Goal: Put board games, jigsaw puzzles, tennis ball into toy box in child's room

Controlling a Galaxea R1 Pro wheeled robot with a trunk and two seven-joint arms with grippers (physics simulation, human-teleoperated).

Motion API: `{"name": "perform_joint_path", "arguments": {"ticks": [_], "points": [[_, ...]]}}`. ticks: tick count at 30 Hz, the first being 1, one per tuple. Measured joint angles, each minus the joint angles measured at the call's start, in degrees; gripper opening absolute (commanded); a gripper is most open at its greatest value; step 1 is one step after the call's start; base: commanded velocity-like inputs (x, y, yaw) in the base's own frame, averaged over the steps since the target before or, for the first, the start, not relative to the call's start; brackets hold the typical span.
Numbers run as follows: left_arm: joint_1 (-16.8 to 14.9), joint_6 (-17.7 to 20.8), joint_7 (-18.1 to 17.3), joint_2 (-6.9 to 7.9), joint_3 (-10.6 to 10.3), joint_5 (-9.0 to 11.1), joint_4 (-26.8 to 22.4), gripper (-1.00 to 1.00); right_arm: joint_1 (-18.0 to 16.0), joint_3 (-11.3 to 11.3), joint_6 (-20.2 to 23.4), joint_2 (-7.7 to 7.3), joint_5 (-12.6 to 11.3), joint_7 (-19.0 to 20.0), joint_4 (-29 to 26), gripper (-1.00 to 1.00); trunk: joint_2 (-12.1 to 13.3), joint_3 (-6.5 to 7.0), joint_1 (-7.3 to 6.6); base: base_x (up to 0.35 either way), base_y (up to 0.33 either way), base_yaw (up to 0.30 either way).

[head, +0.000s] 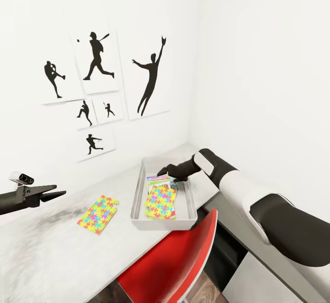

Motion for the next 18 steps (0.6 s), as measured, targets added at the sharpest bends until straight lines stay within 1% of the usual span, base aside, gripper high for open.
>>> {"name": "perform_joint_path", "arguments": {"ticks": [2, 4, 7, 9, 14, 18], "points": [[0.0, 0.0, 0.0, 0.0, 0.02, -0.05, -0.01, 1.0, 0.01, -0.07, -2.04, 0.08, -0.13, 0.0, -0.04, 1.0, 0.0, 0.0, 0.0, -0.147, 0.053, 0.0], [0.0, 0.0, 0.0, 0.0, 0.01, 0.01, -0.01, 1.0, 0.0, -0.1, -3.06, 0.14, -0.33, -0.02, -0.04, 1.0, 0.0, 0.01, 0.0, -0.091, 0.038, 0.0], [0.0, 0.0, 0.0, 0.0, 0.08, -0.01, -0.01, 1.0, 0.0, -0.11, -3.8, 0.28, -0.45, -0.11, -0.05, 1.0, 0.0, 0.0, 0.0, -0.046, 0.037, 0.0], [0.0, 0.0, 0.0, 0.0, 0.09, -0.01, -0.01, 1.0, 0.01, -0.15, -4.03, 0.41, -0.48, -0.24, -0.06, 1.0, 0.0, 0.0, 0.0, -0.119, 0.138, 0.0], [0.0, -0.06, 0.0, 0.0, 0.09, 0.0, -0.01, 1.0, 0.01, -0.19, -5.29, 0.51, -0.52, -0.53, -0.13, 1.0, 0.01, 0.01, 0.01, -0.195, 0.122, 0.0], [0.0, -0.98, 0.0, 0.0, 0.1, 0.03, -0.01, 1.0, 0.0, -0.21, -6.13, 0.47, -0.59, -0.52, -0.14, 1.0, -0.01, 0.0, 0.0, -0.18, 0.051, 0.0]]}}
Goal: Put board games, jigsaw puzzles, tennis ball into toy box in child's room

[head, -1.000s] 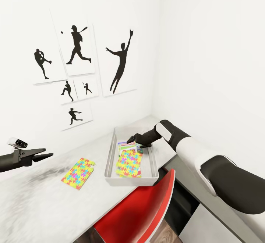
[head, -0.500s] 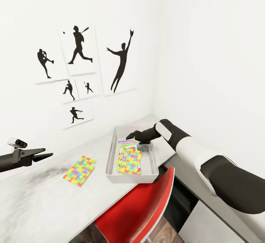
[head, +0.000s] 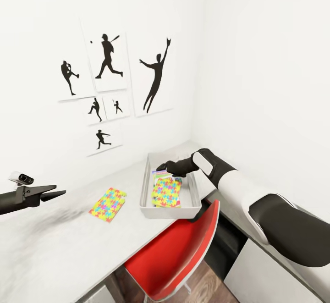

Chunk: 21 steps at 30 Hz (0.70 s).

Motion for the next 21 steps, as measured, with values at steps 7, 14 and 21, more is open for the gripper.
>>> {"name": "perform_joint_path", "arguments": {"ticks": [7, 14, 21], "points": [[0.0, -0.32, 0.0, 0.0, -0.02, 0.07, 0.0, 1.0, 0.0, -0.06, -0.33, 0.01, -0.03, -0.2, -0.07, 1.0, 0.0, 0.0, -0.01, -0.027, 0.007, 0.0], [0.0, -0.34, 0.0, 0.0, 0.0, 0.07, 0.0, 1.0, 0.0, -0.09, -1.32, 0.01, 0.01, -0.19, -0.11, 1.0, 0.0, 0.0, -0.01, -0.001, 0.0, 0.0], [0.01, -0.34, 0.0, 0.0, 0.0, 0.08, 0.0, 1.0, 0.0, -0.13, -1.96, 0.05, 0.05, -0.18, -0.09, 1.0, 0.0, 0.03, -0.01, 0.0, 0.0, 0.082]]}}
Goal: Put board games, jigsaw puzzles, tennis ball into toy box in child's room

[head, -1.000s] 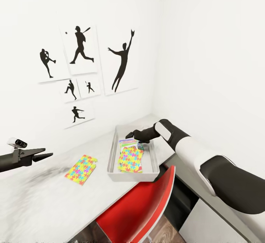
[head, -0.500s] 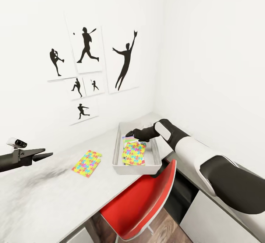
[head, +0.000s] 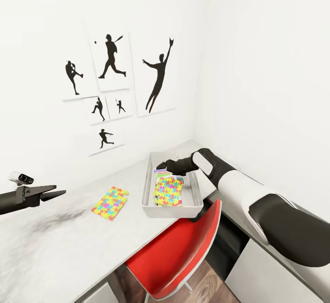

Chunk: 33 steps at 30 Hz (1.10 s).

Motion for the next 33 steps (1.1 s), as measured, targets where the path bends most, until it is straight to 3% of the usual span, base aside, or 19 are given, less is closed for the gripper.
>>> {"name": "perform_joint_path", "arguments": {"ticks": [10, 28, 33], "points": [[0.0, 0.0, 0.0, 0.04, 0.0, 0.06, 0.0, 1.0, 0.0, -0.02, -0.22, 0.03, 0.04, -0.05, -0.02, 1.0, 0.0, 0.01, 0.0, -0.011, 0.0, 0.005], [0.0, 0.0, 0.0, 0.0, 0.0, 0.06, 0.0, 1.0, 0.0, 0.07, -0.96, 1.34, 0.12, -0.88, -0.07, 1.0, 0.0, 0.01, 0.0, -0.055, 0.023, 0.001], [0.0, 0.0, 0.0, 0.03, 0.0, 0.07, 0.0, 1.0, 0.0, 0.06, -1.06, 1.47, 0.15, -1.01, -0.07, 1.0, 0.0, 0.01, 0.0, -0.001, 0.0, 0.155]]}}
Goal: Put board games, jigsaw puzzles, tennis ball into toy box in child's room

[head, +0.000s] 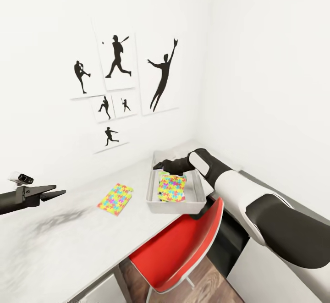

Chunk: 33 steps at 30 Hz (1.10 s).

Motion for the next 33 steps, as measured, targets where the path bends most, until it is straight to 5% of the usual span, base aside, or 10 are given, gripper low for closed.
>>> {"name": "perform_joint_path", "arguments": {"ticks": [9, 28, 33], "points": [[0.0, 0.0, 0.0, 0.15, 0.08, 0.08, 0.0, 1.0, 0.0, 0.0, -1.43, 0.13, 0.06, 0.01, 0.01, 1.0, 0.0, 0.0, 0.0, 0.0, 0.0, 0.224], [-0.01, 0.0, 0.0, 0.45, 0.09, 0.16, -0.01, 1.0, 0.01, 0.01, -1.81, 0.19, -0.01, -0.01, -0.02, 1.0, 0.01, 0.0, 0.0, -0.057, 0.073, 0.01], [-0.01, 0.0, 0.0, 0.5, 0.09, 0.16, 0.07, 1.0, -0.03, 0.08, -1.79, 1.67, 0.14, -2.2, -0.01, 1.0, 0.0, 0.0, 0.0, -0.016, 0.027, 0.0]]}}
